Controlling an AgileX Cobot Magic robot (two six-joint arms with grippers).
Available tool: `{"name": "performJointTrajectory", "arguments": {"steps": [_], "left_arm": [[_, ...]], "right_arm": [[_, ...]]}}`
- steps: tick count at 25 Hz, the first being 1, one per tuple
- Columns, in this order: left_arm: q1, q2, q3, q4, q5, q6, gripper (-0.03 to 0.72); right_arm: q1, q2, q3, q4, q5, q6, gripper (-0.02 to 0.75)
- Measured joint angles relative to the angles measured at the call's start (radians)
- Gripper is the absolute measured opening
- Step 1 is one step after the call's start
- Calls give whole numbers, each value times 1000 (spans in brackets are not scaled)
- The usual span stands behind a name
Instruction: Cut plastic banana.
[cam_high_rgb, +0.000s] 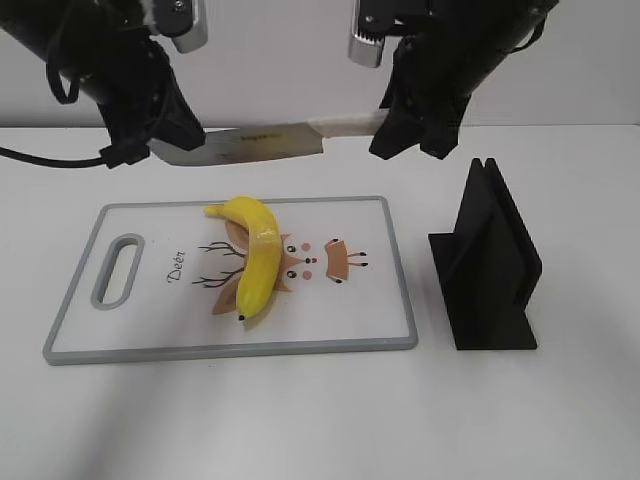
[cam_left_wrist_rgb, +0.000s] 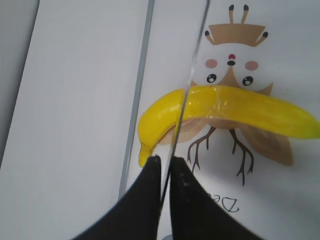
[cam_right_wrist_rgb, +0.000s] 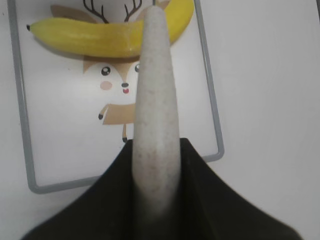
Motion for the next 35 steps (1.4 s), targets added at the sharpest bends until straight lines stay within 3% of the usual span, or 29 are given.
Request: {"name": "performJointTrajectory", "arguments": {"steps": [4,13,24,35], "left_arm": [[-23,8,0,19,-2,-6,5],[-37,42,0,54,-10,-24,1],[-37,336,-29,9,-49,-36,5],[-31,296,-76,70,39,-76,-9]], "right_arm": [[4,30,-1,-90,21,49,174],[4,77,-2,-106,18,66,177],[-7,349,-10,-169,-30,66,184],[-3,257,-44,-203,-13,68,188]]}}
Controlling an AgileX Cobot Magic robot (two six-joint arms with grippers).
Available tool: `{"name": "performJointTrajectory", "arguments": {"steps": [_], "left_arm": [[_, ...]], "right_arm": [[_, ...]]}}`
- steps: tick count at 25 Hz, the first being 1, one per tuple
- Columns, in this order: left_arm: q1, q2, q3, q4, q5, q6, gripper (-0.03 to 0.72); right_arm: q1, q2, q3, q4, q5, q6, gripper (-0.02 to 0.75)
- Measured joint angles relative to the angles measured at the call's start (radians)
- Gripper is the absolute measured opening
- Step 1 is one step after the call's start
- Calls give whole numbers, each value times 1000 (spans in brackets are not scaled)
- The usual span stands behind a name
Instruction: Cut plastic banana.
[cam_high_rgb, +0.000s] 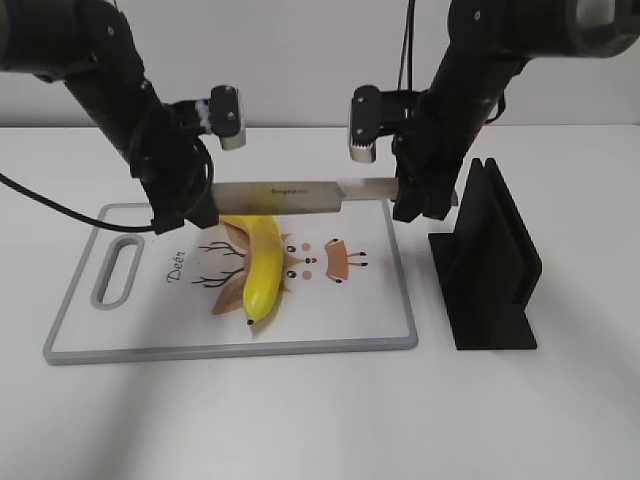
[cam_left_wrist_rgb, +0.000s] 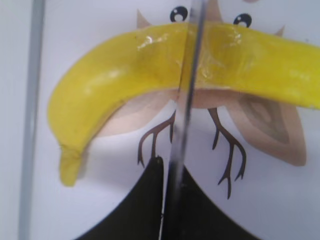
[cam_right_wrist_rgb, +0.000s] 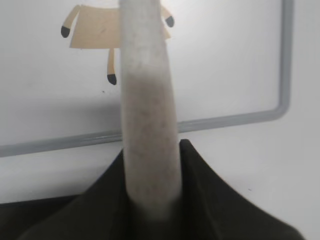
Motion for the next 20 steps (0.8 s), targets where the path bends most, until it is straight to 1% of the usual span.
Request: {"name": "performJointTrajectory", "arguments": {"steps": [7,11,16,18,20], "left_arm": [[1,-117,-73,17,105,-2,-9],[0,-176,-81,9,137,-3,-9],[-4,-189,-81,-3,151,-3,-7],[-4,-189,-81,-19,157,-3,22],[-4,-189,-81,-50,159,-3,109]], "right_arm": [[0,-141,-17,-6,29,2,187],[0,-184,-17,3,44,-9,187],[-2,-192,-25,4,58,-44,181],[-4,-193,-26,4,63,-54,180],[-4,-193,-26,4,65,-62,179]]}}
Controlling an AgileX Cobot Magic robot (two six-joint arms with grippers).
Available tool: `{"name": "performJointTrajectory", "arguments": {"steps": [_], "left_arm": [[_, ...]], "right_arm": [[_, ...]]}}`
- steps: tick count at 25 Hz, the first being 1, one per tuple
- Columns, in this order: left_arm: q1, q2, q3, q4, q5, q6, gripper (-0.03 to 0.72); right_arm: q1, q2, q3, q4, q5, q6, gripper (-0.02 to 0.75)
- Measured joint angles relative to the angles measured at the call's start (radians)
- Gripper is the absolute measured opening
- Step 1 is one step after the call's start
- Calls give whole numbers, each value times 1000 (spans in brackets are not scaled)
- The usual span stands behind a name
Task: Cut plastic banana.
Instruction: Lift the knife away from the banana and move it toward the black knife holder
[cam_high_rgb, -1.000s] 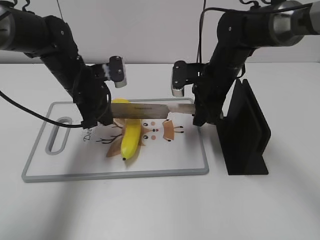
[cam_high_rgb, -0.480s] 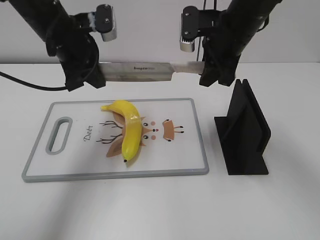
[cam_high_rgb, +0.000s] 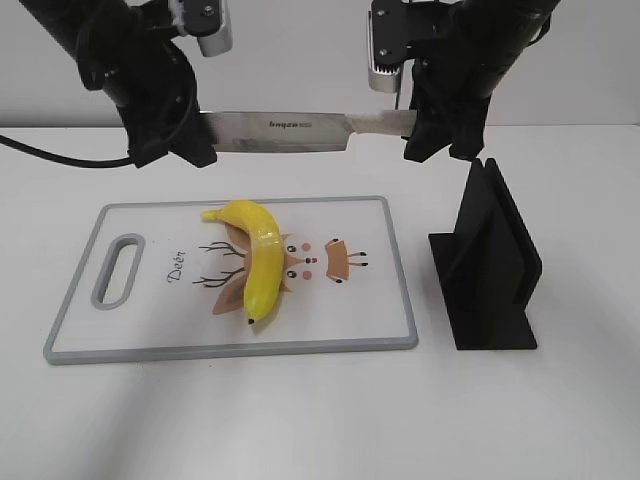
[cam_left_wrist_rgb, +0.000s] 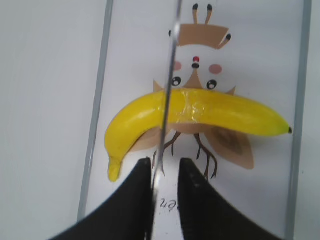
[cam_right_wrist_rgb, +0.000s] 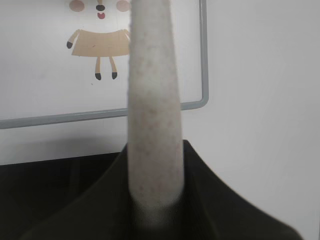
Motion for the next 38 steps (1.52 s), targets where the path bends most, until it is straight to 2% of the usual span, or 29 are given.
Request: {"name": "performJointTrajectory", "arguments": {"steps": [6,9,13,15,17,22,25,27,32,35,38], "left_arm": [[-1,-2,0,-90,-24,-6,589],[-2,-21,0,-120,-73,-53,661],[-2,-84,0,-126,-153,-140,672],[-2,-121,0,-98,-177,-222,671],[-1,-153,0,-21,-193,-349,667],[6,-217,0,243,-190,-807,651],[21,-225,-43,359,-102,-1054,639],[41,-225,-83,398,-12,-1167,633],[116,-232,-130,438,146,-1323,615],[157,-239,-118,431,156,-1366,600],[173,-280,-61,420,157,-1377,592]], "right_arm": [[-1,0,-2,0,-5,-1,172],[-1,0,-2,1,-7,-2,170],[-2,-1,-2,1,-7,-2,170],[-2,-11,-3,1,-7,18,170],[-2,-26,-3,1,-6,71,170],[-2,-101,-4,1,21,324,170],[-2,-137,-5,2,29,421,170],[-2,-160,-5,2,41,499,170],[-2,-199,-9,-6,131,770,170],[-2,-206,-9,-15,221,891,170],[-3,-223,14,-20,243,981,170]]}}
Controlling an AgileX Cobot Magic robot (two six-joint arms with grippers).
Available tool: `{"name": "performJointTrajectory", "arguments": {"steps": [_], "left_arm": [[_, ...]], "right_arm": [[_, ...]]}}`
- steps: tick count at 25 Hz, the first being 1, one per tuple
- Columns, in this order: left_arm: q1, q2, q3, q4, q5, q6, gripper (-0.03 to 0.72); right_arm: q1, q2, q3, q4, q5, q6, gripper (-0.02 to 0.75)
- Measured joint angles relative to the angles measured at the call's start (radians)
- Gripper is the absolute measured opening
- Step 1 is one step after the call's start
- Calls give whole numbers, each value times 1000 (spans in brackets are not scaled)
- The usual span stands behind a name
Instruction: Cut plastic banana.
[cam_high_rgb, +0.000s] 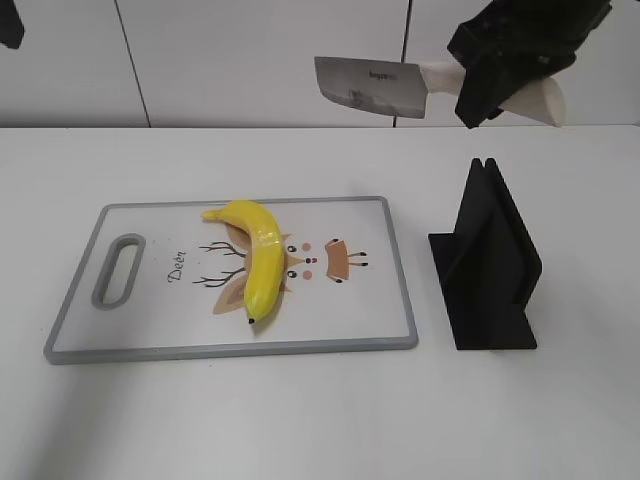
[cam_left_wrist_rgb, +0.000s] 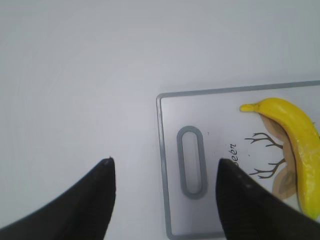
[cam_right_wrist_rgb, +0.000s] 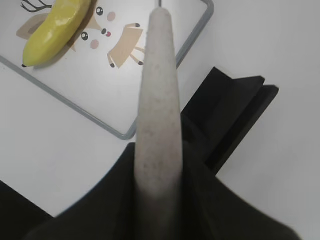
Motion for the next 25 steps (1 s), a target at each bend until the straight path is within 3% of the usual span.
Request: {"name": "performJointTrajectory", "arguments": {"steps": [5,16,25], "left_arm": [[2,-122,179,0,2,-5,591],[2,-481,628,7,3,-5,591],[2,-863,947,8,-63,-5,591]], "right_arm": [[0,-123,137,-1,-53,126,170],[0,-529,609,-45,-318,388,170],[0,-632,695,-168,-327,567,170]]}}
